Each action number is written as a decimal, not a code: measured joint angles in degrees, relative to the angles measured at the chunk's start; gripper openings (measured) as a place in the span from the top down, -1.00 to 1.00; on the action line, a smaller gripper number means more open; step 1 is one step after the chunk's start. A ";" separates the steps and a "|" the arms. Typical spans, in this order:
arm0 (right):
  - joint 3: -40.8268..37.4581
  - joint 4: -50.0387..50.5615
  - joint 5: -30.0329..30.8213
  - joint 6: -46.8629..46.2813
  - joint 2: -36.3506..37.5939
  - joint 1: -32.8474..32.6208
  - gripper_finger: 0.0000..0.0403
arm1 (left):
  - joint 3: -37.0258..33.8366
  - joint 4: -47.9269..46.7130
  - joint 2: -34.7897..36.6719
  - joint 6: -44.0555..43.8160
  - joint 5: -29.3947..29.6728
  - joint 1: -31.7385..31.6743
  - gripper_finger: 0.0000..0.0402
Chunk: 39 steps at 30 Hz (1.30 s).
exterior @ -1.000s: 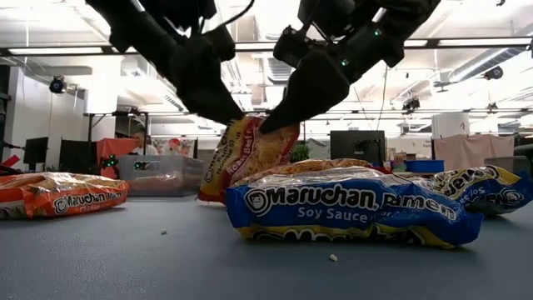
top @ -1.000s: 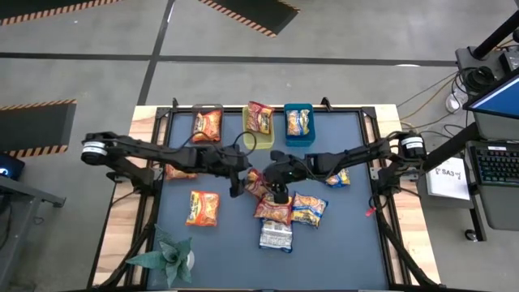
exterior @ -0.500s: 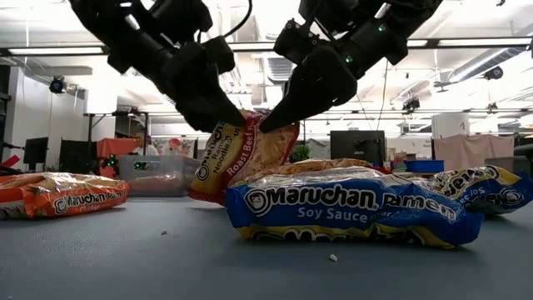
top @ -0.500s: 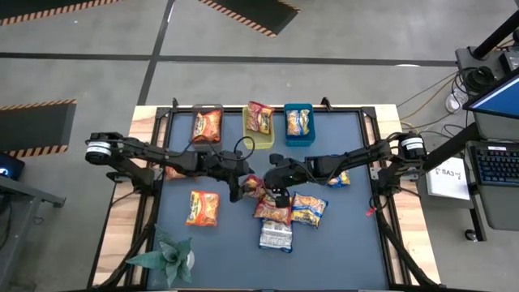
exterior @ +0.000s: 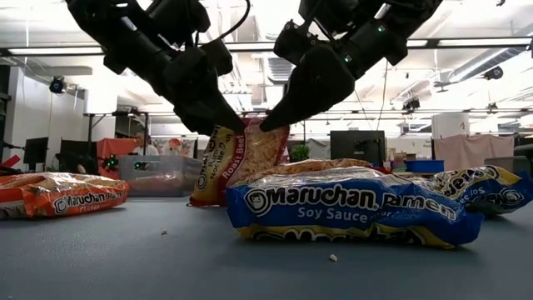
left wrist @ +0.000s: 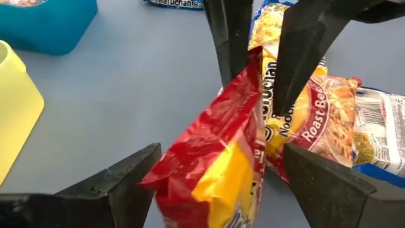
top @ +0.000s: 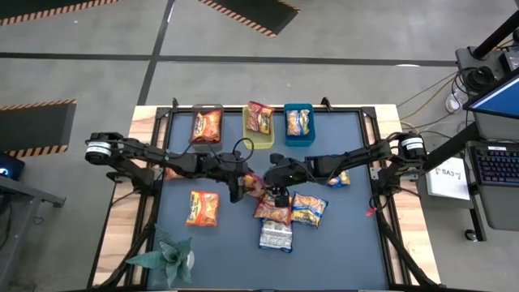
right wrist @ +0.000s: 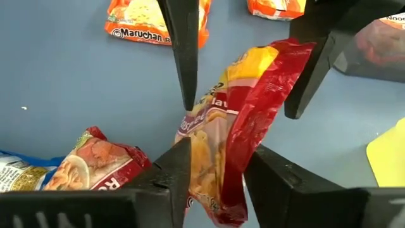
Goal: Sort Maruchan noodles
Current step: Put the red noodle pack into the yellow bin
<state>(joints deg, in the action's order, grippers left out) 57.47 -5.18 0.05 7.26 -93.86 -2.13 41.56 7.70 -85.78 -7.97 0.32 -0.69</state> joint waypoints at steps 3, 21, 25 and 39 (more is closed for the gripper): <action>0.00 -0.12 0.00 -0.40 0.00 0.00 0.29 | -0.02 -0.01 0.00 0.15 0.14 0.41 -0.54; 0.15 0.32 0.02 -1.43 0.24 0.00 0.16 | -0.02 -0.02 0.00 -0.02 1.27 1.66 0.17; 0.20 0.70 0.02 -2.15 2.11 0.04 0.16 | -0.02 -0.04 0.00 -0.02 1.25 1.66 0.45; -4.97 9.21 0.09 -1.26 19.25 0.42 0.16 | 1.52 -0.15 1.44 1.79 1.20 1.77 0.70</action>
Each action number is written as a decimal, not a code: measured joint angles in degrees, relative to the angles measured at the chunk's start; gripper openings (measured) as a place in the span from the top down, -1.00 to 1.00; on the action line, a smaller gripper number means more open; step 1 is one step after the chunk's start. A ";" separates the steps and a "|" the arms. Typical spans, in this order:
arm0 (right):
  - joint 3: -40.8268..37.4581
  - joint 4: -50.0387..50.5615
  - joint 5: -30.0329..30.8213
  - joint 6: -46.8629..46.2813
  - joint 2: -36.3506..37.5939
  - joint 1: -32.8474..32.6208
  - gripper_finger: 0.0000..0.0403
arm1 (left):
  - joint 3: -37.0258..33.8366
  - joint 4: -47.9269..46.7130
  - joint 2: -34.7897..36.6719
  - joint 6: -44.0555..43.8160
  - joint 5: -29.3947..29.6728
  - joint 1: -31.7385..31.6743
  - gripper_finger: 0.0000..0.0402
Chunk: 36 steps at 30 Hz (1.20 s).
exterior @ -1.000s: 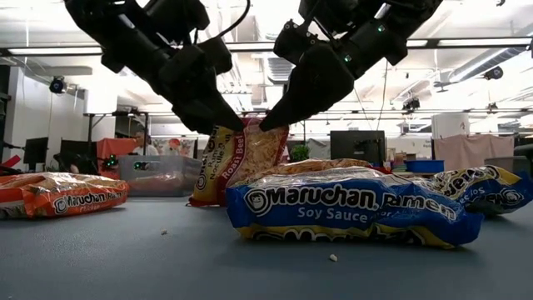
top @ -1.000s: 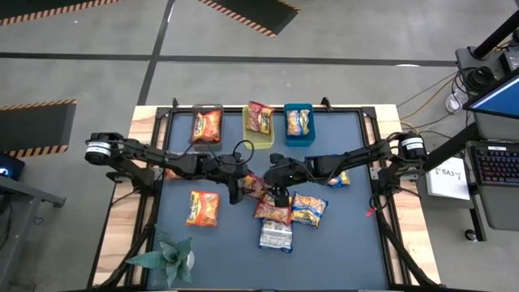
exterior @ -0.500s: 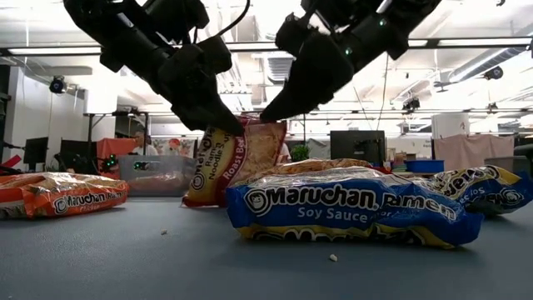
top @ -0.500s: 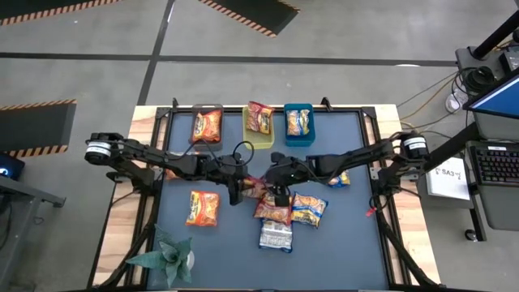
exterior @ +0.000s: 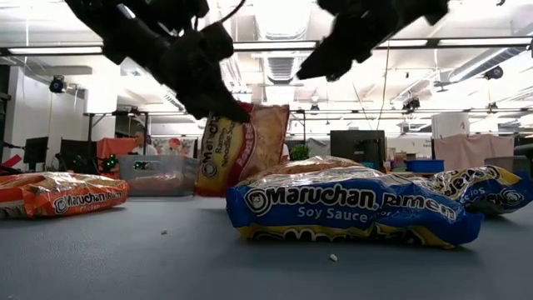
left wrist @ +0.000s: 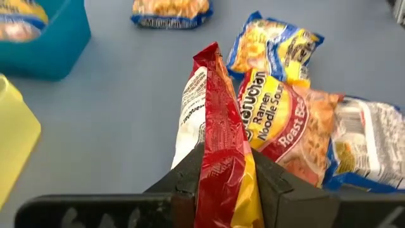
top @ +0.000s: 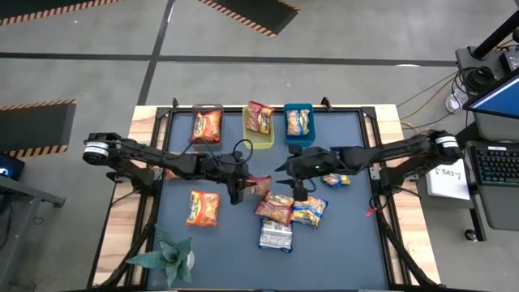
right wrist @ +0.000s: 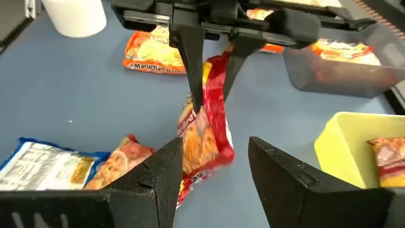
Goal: Sort Maruchan noodles
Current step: Put the red noodle pack into the yellow bin
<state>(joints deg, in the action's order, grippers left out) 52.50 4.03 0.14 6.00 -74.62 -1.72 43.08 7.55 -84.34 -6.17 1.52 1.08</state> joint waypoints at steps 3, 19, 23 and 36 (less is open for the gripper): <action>-3.18 -0.68 0.01 -0.59 4.01 0.12 0.16 | 1.08 0.06 1.38 1.75 0.00 0.00 0.73; -17.61 -15.98 -0.01 -1.94 15.37 0.26 0.16 | 12.58 -5.17 5.12 18.34 -0.10 -8.59 0.78; -18.67 -16.94 -0.02 -1.94 15.80 0.26 0.16 | 16.78 -8.71 3.58 22.87 -1.91 -13.84 0.80; -19.70 -16.94 0.12 -2.43 15.55 0.26 0.16 | 22.73 -15.13 -0.40 21.91 -14.51 -24.02 0.81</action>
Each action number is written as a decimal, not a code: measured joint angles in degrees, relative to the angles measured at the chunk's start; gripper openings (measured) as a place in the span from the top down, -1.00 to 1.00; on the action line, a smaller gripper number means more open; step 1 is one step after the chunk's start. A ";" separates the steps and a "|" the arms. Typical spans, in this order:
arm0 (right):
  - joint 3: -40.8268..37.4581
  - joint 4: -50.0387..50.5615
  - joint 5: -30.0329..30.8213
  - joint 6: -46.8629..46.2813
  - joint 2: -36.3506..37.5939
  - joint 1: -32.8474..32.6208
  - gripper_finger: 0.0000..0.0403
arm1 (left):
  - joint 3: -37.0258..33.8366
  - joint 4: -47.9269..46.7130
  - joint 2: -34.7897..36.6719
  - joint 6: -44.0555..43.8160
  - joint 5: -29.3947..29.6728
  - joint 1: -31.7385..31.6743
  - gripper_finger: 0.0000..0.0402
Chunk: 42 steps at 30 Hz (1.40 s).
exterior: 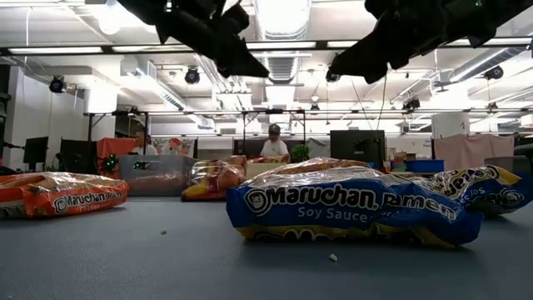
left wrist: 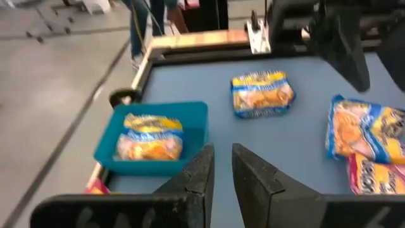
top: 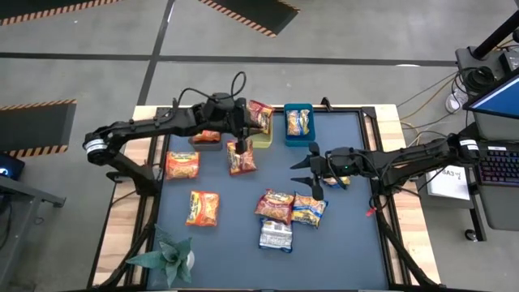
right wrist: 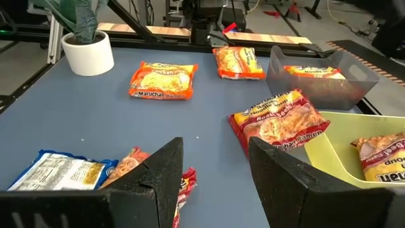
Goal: Sort Maruchan noodles
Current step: Put the red noodle pack into the yellow bin
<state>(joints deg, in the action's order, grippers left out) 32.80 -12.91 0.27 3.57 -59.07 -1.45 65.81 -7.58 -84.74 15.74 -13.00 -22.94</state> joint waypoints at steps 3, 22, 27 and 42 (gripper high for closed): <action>-0.04 -0.15 0.42 -0.08 -0.11 0.01 0.16 | -0.42 -2.08 -0.18 -0.41 0.02 0.67 0.81; -0.24 -10.77 3.26 -10.06 -7.69 3.50 0.17 | -13.77 -22.64 0.13 -37.83 7.72 14.04 0.78; -0.21 -17.01 2.32 -18.58 -14.43 6.46 0.24 | -21.07 -11.51 2.69 -37.73 9.74 14.02 0.68; 17.27 -1.44 -2.24 -33.68 -31.89 12.78 0.07 | -29.41 0.28 4.40 -32.56 25.65 13.95 0.69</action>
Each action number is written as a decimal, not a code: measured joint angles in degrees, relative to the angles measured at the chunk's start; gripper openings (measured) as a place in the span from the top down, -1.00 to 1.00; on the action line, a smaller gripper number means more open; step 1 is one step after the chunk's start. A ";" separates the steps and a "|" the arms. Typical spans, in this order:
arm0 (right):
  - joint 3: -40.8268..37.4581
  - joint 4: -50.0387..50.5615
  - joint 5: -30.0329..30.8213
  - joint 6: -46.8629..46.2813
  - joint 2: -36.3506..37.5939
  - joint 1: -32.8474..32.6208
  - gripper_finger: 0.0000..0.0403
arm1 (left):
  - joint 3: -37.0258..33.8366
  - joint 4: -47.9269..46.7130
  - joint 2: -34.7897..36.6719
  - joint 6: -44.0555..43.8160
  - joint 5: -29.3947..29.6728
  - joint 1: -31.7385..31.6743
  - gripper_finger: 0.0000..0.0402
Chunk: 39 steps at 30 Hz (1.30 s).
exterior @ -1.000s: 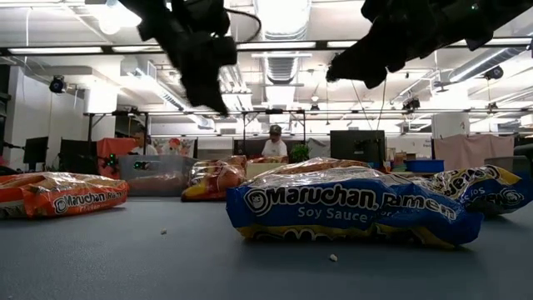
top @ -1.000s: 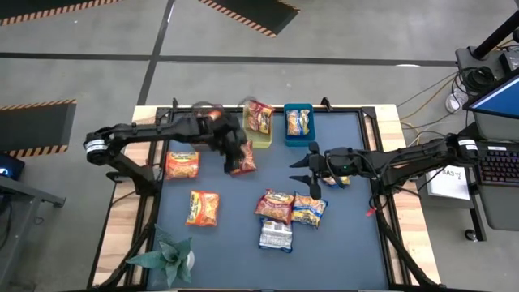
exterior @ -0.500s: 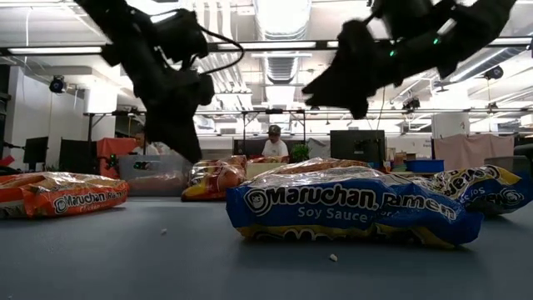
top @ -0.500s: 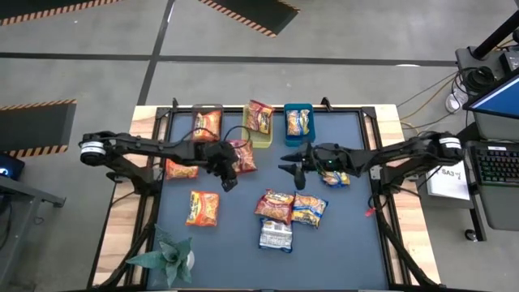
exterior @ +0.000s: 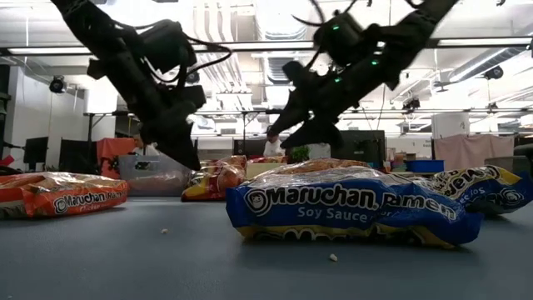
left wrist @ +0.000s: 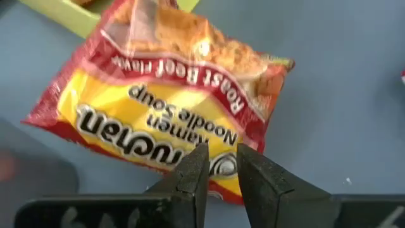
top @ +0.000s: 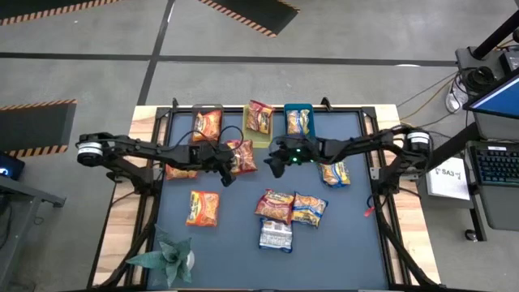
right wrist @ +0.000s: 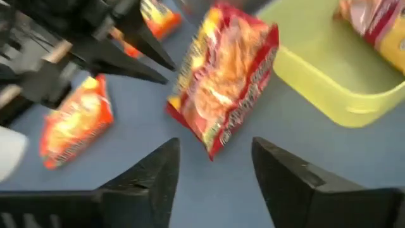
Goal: Sort Maruchan noodles
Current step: Put the red noodle pack into the yellow bin
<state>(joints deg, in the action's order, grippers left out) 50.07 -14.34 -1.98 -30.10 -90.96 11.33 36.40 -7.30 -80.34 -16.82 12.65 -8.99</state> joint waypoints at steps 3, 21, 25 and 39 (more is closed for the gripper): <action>4.11 4.21 -0.10 0.06 -2.88 -0.04 -0.10 | -1.79 2.02 -0.32 -0.15 -0.01 0.00 0.73; 17.16 8.10 0.62 0.13 -17.33 0.82 -0.59 | -7.27 9.87 -0.43 0.22 2.84 -0.11 0.79; 18.77 8.04 0.52 0.11 -19.25 0.93 -0.60 | -9.38 12.30 -0.45 -0.41 2.99 -0.11 0.79; 20.06 4.37 0.44 -0.35 -22.05 1.16 -0.58 | -11.17 15.44 -0.45 -2.19 2.49 -0.09 0.79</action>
<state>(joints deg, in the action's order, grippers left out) 70.13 -9.98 -1.54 -30.46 -113.01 12.49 25.23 8.14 -80.79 -19.00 15.14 -9.08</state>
